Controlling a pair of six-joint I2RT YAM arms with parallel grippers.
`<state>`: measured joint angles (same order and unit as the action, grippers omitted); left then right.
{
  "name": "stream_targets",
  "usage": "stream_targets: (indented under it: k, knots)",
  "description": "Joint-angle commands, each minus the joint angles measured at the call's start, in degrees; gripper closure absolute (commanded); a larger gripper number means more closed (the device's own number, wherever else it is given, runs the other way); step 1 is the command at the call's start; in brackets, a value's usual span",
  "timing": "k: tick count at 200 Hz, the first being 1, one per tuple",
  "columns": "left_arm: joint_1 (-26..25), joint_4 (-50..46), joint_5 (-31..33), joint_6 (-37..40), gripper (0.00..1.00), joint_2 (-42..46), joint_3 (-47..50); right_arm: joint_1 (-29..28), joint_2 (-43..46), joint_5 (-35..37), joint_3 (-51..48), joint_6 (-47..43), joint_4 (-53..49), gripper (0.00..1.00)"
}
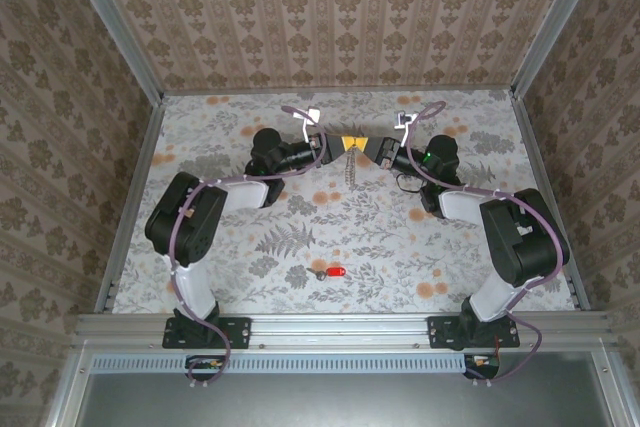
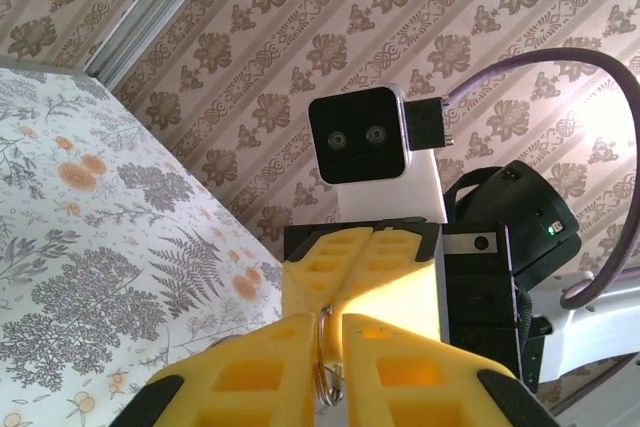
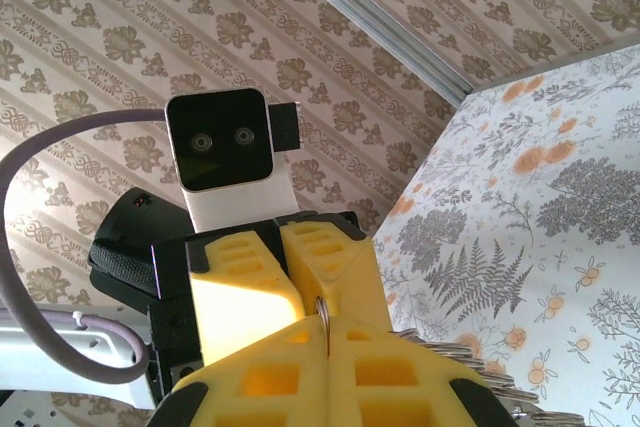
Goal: Put the keys on the keyring
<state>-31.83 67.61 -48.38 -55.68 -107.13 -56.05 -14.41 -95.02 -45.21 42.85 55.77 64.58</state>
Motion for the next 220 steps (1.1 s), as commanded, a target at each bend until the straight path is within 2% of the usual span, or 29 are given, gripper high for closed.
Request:
stream_targets:
  k: [1, 69, 92, 109, 154, 178, 220]
  knots:
    - [-0.42, 5.65, -0.46, -1.5, 0.85, -0.36, -0.02, 0.4, -0.5, 1.91, -0.63, 0.6, 2.56, 1.0]
    - [-0.77, 5.69, -0.3, -1.18, 0.88, -0.26, 0.77, 0.75, -0.95, 3.78, -1.19, 1.32, 3.26, 1.0]
    - [-0.9, 5.77, -0.24, -1.16, 0.83, -0.36, 0.94, 0.91, -1.04, 4.11, -1.32, 1.71, 3.61, 1.0]
    - [-0.95, 5.77, -0.29, -1.12, 0.83, -0.45, 0.95, 0.96, -1.18, 3.98, -1.32, 1.86, 3.88, 1.0]
    - [-1.21, 5.77, -0.61, -0.97, 0.92, -0.71, 0.68, 0.96, -1.33, 3.96, -1.37, 2.06, 4.11, 1.0]
    - [-1.39, 5.69, -0.79, -0.91, 0.93, -0.89, 0.51, 0.96, -1.28, 3.68, -1.34, 2.04, 4.08, 1.0]
    - [-1.48, 5.61, -1.11, -0.91, 0.85, -1.41, 0.33, 0.95, -1.24, 3.47, -1.39, 1.98, 4.12, 1.0]
